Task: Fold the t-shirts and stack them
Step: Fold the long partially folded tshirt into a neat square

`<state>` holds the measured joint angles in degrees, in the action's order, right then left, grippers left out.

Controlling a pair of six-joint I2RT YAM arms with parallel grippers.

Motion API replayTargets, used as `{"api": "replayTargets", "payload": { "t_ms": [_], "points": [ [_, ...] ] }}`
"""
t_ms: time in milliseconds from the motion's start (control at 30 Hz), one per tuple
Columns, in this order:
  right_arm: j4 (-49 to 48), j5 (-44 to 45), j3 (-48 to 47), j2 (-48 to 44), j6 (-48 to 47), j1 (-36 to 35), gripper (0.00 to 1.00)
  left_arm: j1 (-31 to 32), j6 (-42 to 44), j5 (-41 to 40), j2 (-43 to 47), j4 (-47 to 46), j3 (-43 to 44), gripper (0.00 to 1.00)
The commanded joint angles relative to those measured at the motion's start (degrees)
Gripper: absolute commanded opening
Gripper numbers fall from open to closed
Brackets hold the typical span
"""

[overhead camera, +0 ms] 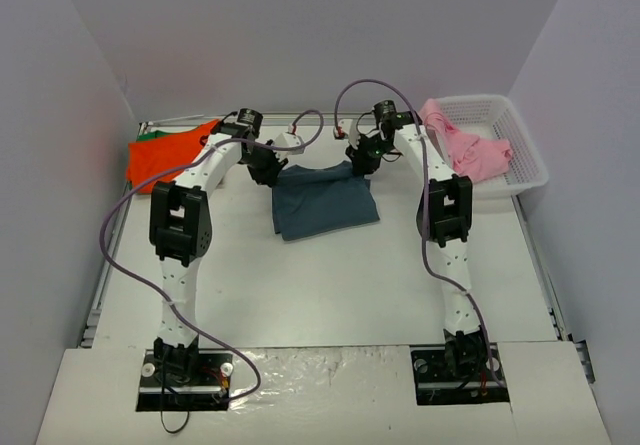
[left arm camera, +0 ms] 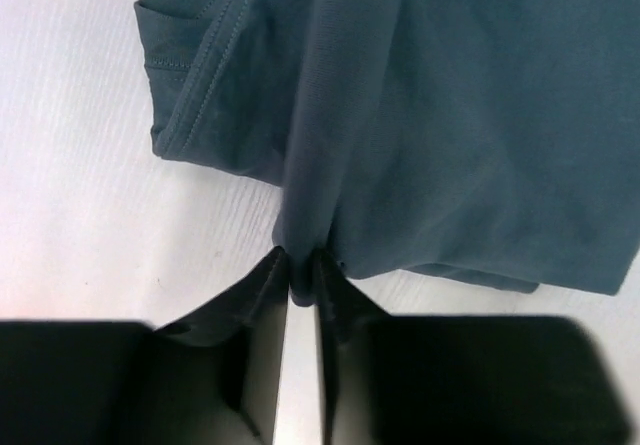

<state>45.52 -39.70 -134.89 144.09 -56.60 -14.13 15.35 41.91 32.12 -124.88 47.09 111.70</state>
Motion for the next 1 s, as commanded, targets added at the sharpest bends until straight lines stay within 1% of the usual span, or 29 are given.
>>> {"api": "replayTargets", "payload": {
  "t_ms": [0, 33, 67, 100, 133, 167, 200, 233, 300, 333, 400, 433, 467, 500, 533, 567, 633, 700, 767, 800, 833, 867, 900, 933, 967],
  "points": [
    [0.5, 0.3, -3.1, 1.4, 1.6, 0.8, 0.20, -0.6, 0.4, 0.8, -1.0, 1.2, 3.6, 0.17],
    [0.0, 1.0, -3.4, 1.6, 2.0, 0.8, 0.29, -0.7, 0.1, 0.7, -1.3, 1.0, 4.4, 0.23],
    [-0.8, 1.5, -3.2, 1.7, 3.5, 0.7, 0.40, -0.7, -0.2, 0.5, -1.6, 0.6, 4.7, 0.26],
    [-2.9, 2.1, -3.1, 1.6, 4.5, 0.8, 0.45, -0.7, -1.0, 0.4, -1.7, 0.1, 4.8, 0.29],
    [-4.0, 3.1, -2.7, 0.9, 5.3, 0.8, 0.50, -0.7, -1.4, 0.0, -1.5, -0.7, 5.0, 0.36],
    [-6.6, 3.8, -1.3, 0.3, 6.9, 0.7, 0.51, -0.6, -2.1, -0.4, -1.2, -1.0, 5.3, 0.39],
    [-7.7, 4.8, -0.3, -0.6, 7.5, 0.6, 0.52, -0.6, -2.4, -0.8, -0.5, -1.6, 5.5, 0.49],
    [-8.7, 5.6, 0.6, -2.4, 8.0, 0.5, 0.56, -0.6, -2.8, -1.2, 0.2, -1.9, 5.5, 0.49],
    [-11.0, 7.8, 3.5, -4.8, 9.1, 0.3, 0.58, -0.6, -4.5, -2.8, 3.7, -3.7, 4.6, 0.50],
    [-11.4, 8.3, 4.6, -7.7, 9.2, 0.0, 0.58, -0.6, -5.6, -3.8, 5.2, -5.1, 3.6, 0.51],
    [-13.7, 11.7, 10.0, -11.4, 9.9, -0.6, 0.60, -0.5, -9.2, -8.5, 10.8, -9.4, -1.2, 0.56],
    [-14.8, 13.1, 12.4, -15.6, 10.1, -1.1, 0.63, -0.5, -10.4, -10.0, 12.6, -10.9, -3.0, 0.61],
    [-17.5, 14.4, 15.1, -17.9, 10.4, -1.7, 0.64, -0.6, -12.4, -11.2, 14.7, -12.2, -6.7, 0.64],
    [-19.1, 17.5, 20.8, -20.3, 11.2, -2.1, 0.64, -0.6, -13.3, -14.2, 18.4, -14.4, -8.7, 0.69],
    [-20.6, 19.6, 23.3, -24.9, 11.6, -2.7, 0.66, -0.6, -14.3, -15.5, 20.1, -15.1, -10.3, 0.72],
    [-22.5, 24.4, 25.6, -26.8, 12.4, -3.9, 0.68, -0.7, -15.6, -16.9, 23.2, -15.4, -13.3, 0.78],
    [-23.1, 30.4, 30.1, -31.3, 13.3, -5.7, 0.70, -0.7, -17.2, -18.7, 26.1, -15.6, -16.0, 0.81],
    [-22.8, 36.9, 31.8, -33.4, 15.5, -8.8, 0.72, -1.0, -20.1, -18.6, 29.9, -15.4, -19.8, 0.86],
    [-21.7, 38.9, 35.6, -36.7, 16.5, -11.1, 0.74, -1.5, -23.2, -16.3, 31.6, -14.0, -21.5, 0.87],
    [-21.5, 39.5, 37.0, -38.0, 16.8, -13.9, 0.75, -2.6, -23.9, -15.0, 33.1, -13.3, -22.6, 0.87],
    [-21.4, 42.4, 38.6, -40.2, 16.9, -15.5, 0.80, -3.4, -24.3, -11.7, 33.9, -13.5, -25.4, 0.88],
    [-21.5, 43.5, 42.0, -41.2, 16.6, -17.1, 0.83, -4.2, -25.2, -10.2, 35.6, -14.4, -27.0, 0.89],
    [-21.5, 44.9, 43.6, -43.1, 16.3, -20.8, 0.87, -5.8, -25.6, -9.0, 36.3, -14.8, -28.5, 0.99],
    [-21.6, 47.1, 46.1, -43.8, 16.6, -22.4, 0.88, -6.7, -26.3, -7.0, 36.9, -15.1, -30.7, 0.94],
    [-21.5, 47.2, 47.2, -44.4, 16.9, -23.8, 0.90, -7.7, -27.1, -6.1, 37.6, -14.9, -31.4, 0.94]
  ]
}}
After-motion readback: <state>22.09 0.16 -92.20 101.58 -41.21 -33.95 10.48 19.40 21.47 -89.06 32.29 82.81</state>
